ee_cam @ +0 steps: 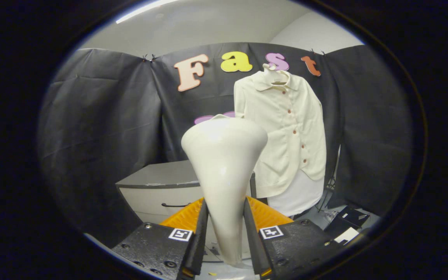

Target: Iron the clothes twice with a garment steamer, once on the left side and once on the right side.

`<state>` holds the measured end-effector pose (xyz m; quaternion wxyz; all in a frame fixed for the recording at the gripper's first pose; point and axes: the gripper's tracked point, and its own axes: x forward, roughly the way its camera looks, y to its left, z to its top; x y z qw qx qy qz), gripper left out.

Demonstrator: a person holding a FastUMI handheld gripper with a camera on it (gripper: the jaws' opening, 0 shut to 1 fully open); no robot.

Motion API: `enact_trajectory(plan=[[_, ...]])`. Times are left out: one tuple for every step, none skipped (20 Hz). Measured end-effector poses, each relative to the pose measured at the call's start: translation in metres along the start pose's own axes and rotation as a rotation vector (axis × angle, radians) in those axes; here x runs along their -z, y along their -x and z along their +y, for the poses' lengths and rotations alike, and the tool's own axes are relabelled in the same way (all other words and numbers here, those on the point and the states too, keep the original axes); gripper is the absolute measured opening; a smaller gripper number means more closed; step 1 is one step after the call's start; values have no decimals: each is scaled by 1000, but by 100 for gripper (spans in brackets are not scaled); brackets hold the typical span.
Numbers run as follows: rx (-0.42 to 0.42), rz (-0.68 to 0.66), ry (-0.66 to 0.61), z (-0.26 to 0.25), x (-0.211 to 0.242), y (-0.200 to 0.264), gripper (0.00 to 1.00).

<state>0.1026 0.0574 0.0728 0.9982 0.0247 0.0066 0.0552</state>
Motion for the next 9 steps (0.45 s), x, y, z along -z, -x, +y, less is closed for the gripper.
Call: enact_trajectory(plan=[[1,0,-6,-1,-1,1,49],[0,-2,-8,-2,-2,2,49],[-2,-3,-6,-2,-3,3,49],[-3,-5,-6,-4,-5,4,49],[-1,-6,-10,-5,-6,5,49],[3,-10,-16,-8,-8,5,49],[4,-13,-19,-10,-9,6,49],[7,-13,-13,-12,-9,5,49],[14,-12,-15,-15,-8,5,49]])
